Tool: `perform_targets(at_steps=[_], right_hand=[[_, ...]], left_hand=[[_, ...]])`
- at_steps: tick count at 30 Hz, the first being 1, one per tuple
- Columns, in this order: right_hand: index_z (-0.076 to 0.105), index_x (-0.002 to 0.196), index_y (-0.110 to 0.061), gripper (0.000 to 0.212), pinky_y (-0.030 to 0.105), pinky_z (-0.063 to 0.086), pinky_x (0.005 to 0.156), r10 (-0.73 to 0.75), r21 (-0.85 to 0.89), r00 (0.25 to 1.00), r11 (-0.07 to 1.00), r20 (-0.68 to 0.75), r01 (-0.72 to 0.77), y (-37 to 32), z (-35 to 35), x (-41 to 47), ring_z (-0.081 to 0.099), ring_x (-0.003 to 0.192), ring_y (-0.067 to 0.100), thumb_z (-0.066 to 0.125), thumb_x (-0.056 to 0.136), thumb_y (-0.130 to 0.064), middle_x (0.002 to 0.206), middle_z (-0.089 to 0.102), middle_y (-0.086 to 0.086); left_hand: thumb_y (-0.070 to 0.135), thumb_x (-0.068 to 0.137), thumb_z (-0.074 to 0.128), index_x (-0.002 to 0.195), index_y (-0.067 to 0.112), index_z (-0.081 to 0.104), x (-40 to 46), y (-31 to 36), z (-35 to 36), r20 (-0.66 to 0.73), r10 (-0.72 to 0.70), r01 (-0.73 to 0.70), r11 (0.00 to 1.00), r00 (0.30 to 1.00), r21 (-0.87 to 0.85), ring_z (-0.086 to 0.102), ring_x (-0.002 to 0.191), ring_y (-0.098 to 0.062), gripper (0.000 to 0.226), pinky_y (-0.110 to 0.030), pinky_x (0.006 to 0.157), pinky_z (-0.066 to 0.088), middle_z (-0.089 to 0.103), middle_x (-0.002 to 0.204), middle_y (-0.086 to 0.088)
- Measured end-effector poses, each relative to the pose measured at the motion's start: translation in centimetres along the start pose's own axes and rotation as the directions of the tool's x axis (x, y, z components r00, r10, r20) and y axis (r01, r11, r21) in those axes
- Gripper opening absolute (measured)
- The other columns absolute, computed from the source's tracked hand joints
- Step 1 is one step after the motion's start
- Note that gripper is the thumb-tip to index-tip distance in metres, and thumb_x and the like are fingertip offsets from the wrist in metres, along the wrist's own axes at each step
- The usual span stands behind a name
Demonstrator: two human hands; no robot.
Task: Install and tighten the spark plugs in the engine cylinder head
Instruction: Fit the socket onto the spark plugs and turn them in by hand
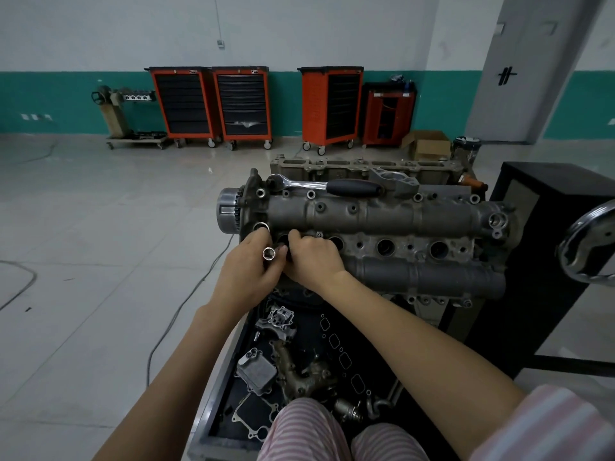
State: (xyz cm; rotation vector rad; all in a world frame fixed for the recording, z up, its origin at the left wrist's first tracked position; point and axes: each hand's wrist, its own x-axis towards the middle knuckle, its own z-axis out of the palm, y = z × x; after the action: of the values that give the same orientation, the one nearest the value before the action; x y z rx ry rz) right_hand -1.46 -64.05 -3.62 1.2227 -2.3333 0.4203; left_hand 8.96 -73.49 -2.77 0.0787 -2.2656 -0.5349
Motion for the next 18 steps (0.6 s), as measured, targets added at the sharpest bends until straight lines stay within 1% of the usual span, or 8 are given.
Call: perform_targets(at_steps=[5, 9, 11, 13, 14, 15, 16, 18], right_hand=[[0.052, 0.096, -0.005, 0.026, 0.033, 0.028, 0.054, -0.052, -0.038, 0.998, 0.998, 0.034, 0.053, 0.26, -0.25, 0.30, 0.063, 0.081, 0.037, 0.043, 0.090, -0.028, 0.089, 0.066, 0.017], [0.057, 0.096, -0.005, 0.027, 0.033, 0.028, 0.056, -0.041, -0.053, 0.999, 0.998, 0.007, 0.041, 0.29, -0.19, -0.01, 0.063, 0.080, 0.037, 0.043, 0.091, -0.028, 0.089, 0.066, 0.016], [0.061, 0.088, -0.001, 0.024, 0.032, 0.029, 0.054, -0.013, -0.005, 1.000, 1.000, -0.010, 0.013, 0.01, -0.43, -0.27, 0.063, 0.070, 0.040, 0.053, 0.088, -0.023, 0.080, 0.066, 0.019], [0.062, 0.070, 0.004, 0.018, 0.029, 0.033, 0.047, -0.011, 0.074, 0.998, 0.997, -0.068, 0.016, -0.30, -0.93, -0.45, 0.060, 0.049, 0.039, 0.069, 0.075, -0.012, 0.061, 0.062, 0.021], [0.063, 0.067, 0.004, 0.018, 0.028, 0.035, 0.046, -0.022, 0.060, 0.994, 0.998, -0.109, 0.028, -0.28, -0.90, -0.46, 0.059, 0.045, 0.038, 0.072, 0.071, -0.011, 0.058, 0.061, 0.021], [0.064, 0.074, 0.002, 0.017, 0.029, 0.034, 0.047, -0.026, 0.040, 0.996, 0.999, -0.091, 0.029, -0.31, -0.92, -0.42, 0.061, 0.051, 0.038, 0.069, 0.075, -0.014, 0.063, 0.062, 0.020], [0.065, 0.085, -0.002, 0.021, 0.030, 0.032, 0.051, -0.015, 0.007, 0.998, 1.000, -0.061, 0.016, -0.33, -0.79, -0.37, 0.063, 0.063, 0.038, 0.060, 0.084, -0.022, 0.074, 0.065, 0.018], [0.058, 0.099, -0.007, 0.033, 0.031, 0.029, 0.055, 0.013, -0.013, 1.000, 1.000, -0.014, -0.013, -0.03, -0.38, -0.23, 0.064, 0.078, 0.035, 0.046, 0.090, -0.036, 0.087, 0.067, 0.014]], left_hand=[[0.025, 0.083, 0.052, 0.071, 0.018, 0.031, -0.24, 0.27, -0.04, 0.003, 0.032, -0.032, 0.999, 0.999, 0.000, 0.036, 0.053, -0.008, 0.026, -0.015, 0.049, 0.024, 0.033, 0.063, 0.011], [0.023, 0.085, 0.065, 0.063, 0.022, 0.025, 0.09, 0.34, 0.07, -0.037, -0.008, 0.008, 1.000, 0.999, 0.013, 0.031, 0.049, -0.011, 0.045, -0.020, 0.047, 0.023, 0.029, 0.055, 0.009], [0.020, 0.082, 0.069, 0.059, 0.017, 0.025, 0.32, 0.69, 0.13, -0.061, -0.007, 0.009, 1.000, 0.998, 0.028, 0.029, 0.047, -0.016, 0.050, -0.026, 0.046, 0.025, 0.024, 0.051, 0.009], [0.017, 0.081, 0.072, 0.056, 0.013, 0.026, 0.44, 1.03, 0.18, -0.087, 0.002, 0.002, 0.999, 0.996, 0.037, 0.029, 0.045, -0.019, 0.053, -0.030, 0.043, 0.025, 0.023, 0.049, 0.008], [0.016, 0.081, 0.072, 0.055, 0.013, 0.026, 0.45, 1.07, 0.22, -0.095, 0.002, 0.001, 0.999, 0.995, 0.037, 0.030, 0.045, -0.020, 0.052, -0.032, 0.043, 0.026, 0.025, 0.048, 0.006], [0.014, 0.082, 0.071, 0.055, 0.013, 0.027, 0.40, 1.05, 0.30, -0.099, 0.003, 0.001, 0.999, 0.995, 0.038, 0.031, 0.044, -0.021, 0.051, -0.033, 0.043, 0.026, 0.028, 0.048, 0.003], [0.013, 0.083, 0.069, 0.056, 0.013, 0.028, 0.30, 0.94, 0.39, -0.098, 0.003, 0.001, 0.999, 0.995, 0.039, 0.033, 0.045, -0.023, 0.049, -0.034, 0.044, 0.027, 0.030, 0.049, 0.001], [0.012, 0.086, 0.065, 0.060, 0.013, 0.030, 0.10, 0.60, 0.50, -0.094, -0.004, 0.006, 1.000, 0.996, 0.016, 0.034, 0.047, -0.020, 0.044, -0.029, 0.045, 0.026, 0.031, 0.052, 0.006]])
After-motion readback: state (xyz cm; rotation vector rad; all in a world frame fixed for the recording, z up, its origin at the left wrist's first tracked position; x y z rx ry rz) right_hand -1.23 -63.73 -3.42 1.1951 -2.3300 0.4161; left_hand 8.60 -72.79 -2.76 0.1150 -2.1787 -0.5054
